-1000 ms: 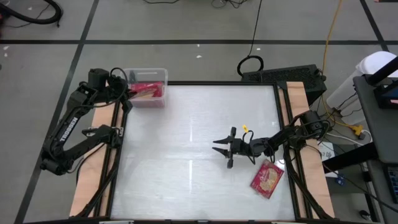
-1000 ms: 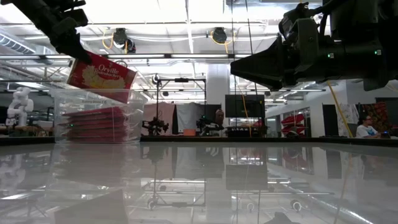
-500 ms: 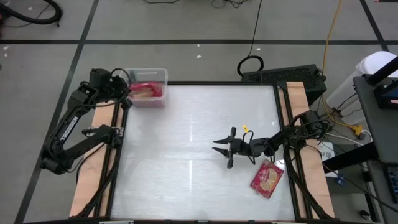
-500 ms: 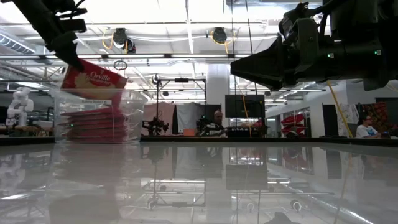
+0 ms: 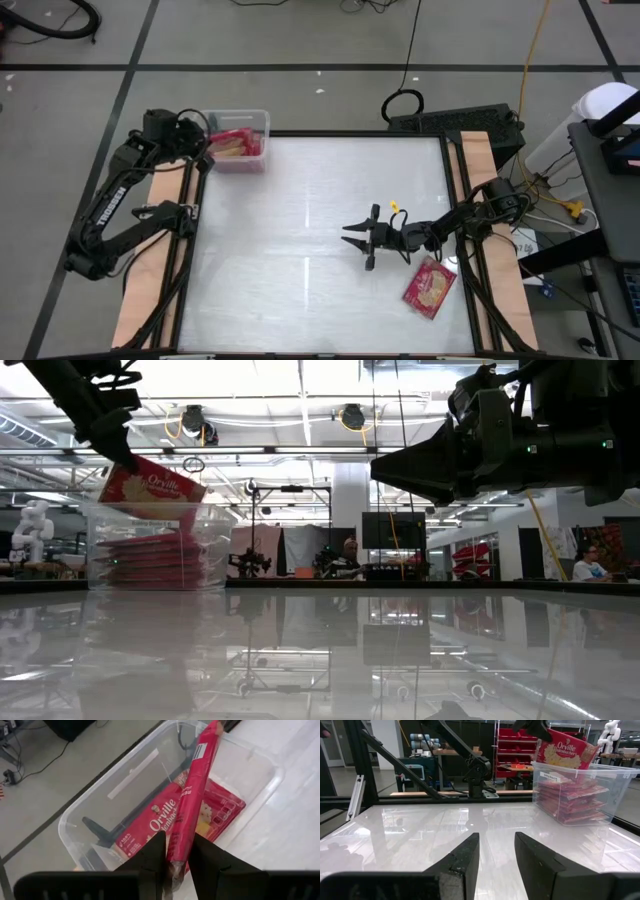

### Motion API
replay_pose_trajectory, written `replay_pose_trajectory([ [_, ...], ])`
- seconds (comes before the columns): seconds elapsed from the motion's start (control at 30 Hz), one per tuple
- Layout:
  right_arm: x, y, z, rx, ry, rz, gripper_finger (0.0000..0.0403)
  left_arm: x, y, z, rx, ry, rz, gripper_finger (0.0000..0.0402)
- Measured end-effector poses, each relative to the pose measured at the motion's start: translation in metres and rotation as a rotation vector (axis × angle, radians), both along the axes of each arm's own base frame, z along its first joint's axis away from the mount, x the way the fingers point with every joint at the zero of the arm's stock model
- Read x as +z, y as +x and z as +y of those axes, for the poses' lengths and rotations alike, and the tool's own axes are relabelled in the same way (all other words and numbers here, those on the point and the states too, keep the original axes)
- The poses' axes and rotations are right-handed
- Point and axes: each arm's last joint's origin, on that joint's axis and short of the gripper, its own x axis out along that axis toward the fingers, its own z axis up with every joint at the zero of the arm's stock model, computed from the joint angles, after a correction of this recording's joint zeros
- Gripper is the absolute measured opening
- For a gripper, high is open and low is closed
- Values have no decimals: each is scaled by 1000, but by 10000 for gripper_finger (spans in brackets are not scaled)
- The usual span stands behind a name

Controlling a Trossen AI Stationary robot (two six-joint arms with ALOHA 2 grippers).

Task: Sort popcorn bags into baskets
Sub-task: Put the red popcorn bag into the transparent container

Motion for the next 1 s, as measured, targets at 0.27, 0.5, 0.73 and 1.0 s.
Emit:
replay_pose_trajectory([
  [0.27,0,0,0,0,-1,0,116,0,1,1,20,2,2,79],
  [0.5,0,0,0,1,-3,0,116,-1,4,1,33,3,22,79],
  [0.73,0,0,0,0,-3,1,116,-1,9,2,66,5,33,79],
  [1.0,0,0,0,0,-3,0,116,4,15,4,75,53,-24,73],
])
